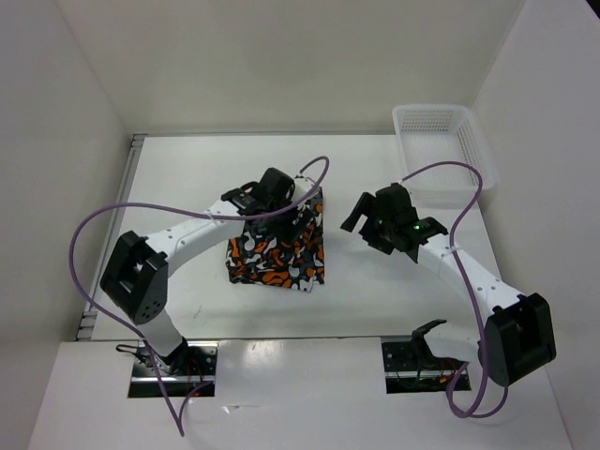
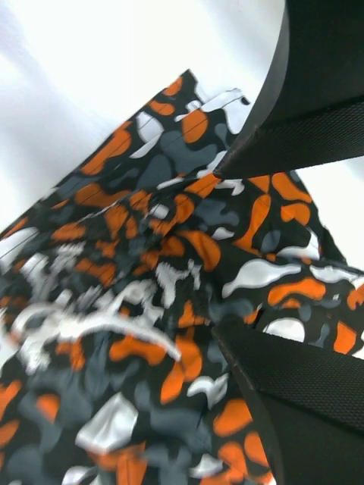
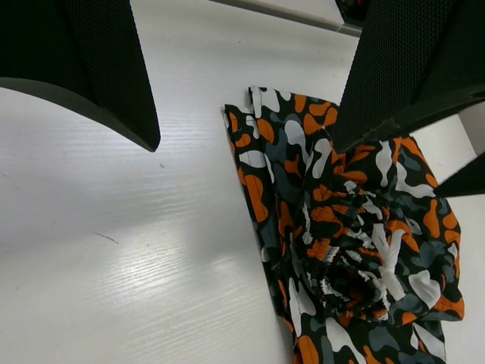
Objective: Fold and stack the shorts
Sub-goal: Fold the shorts
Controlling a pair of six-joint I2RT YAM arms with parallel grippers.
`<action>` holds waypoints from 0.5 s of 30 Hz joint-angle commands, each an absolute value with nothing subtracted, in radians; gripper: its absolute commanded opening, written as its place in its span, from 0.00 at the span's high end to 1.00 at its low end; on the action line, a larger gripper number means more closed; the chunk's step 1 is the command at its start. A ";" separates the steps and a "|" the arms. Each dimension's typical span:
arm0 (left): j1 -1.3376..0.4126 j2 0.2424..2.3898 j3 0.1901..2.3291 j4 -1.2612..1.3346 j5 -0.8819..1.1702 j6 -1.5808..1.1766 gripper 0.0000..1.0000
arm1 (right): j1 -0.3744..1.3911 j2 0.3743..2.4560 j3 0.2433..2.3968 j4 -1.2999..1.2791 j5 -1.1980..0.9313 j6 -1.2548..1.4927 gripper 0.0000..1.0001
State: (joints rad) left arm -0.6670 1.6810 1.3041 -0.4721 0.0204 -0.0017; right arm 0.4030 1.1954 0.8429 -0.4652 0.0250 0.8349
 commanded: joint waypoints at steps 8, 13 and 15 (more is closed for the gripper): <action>-0.597 1.785 1.304 -0.379 0.100 0.000 0.14 | 0.399 1.197 0.830 -0.453 0.009 0.810 0.01; -0.597 1.822 1.304 -0.358 0.144 0.000 0.28 | 0.399 1.197 0.821 -0.453 0.009 0.810 0.01; -0.597 1.822 1.304 -0.357 0.156 0.000 0.34 | 0.399 1.197 0.821 -0.453 0.009 0.810 0.01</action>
State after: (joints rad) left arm -0.5941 1.8259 1.2808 -0.3954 0.1001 -0.0040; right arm 0.4030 1.1954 0.8326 -0.4648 0.0105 0.8211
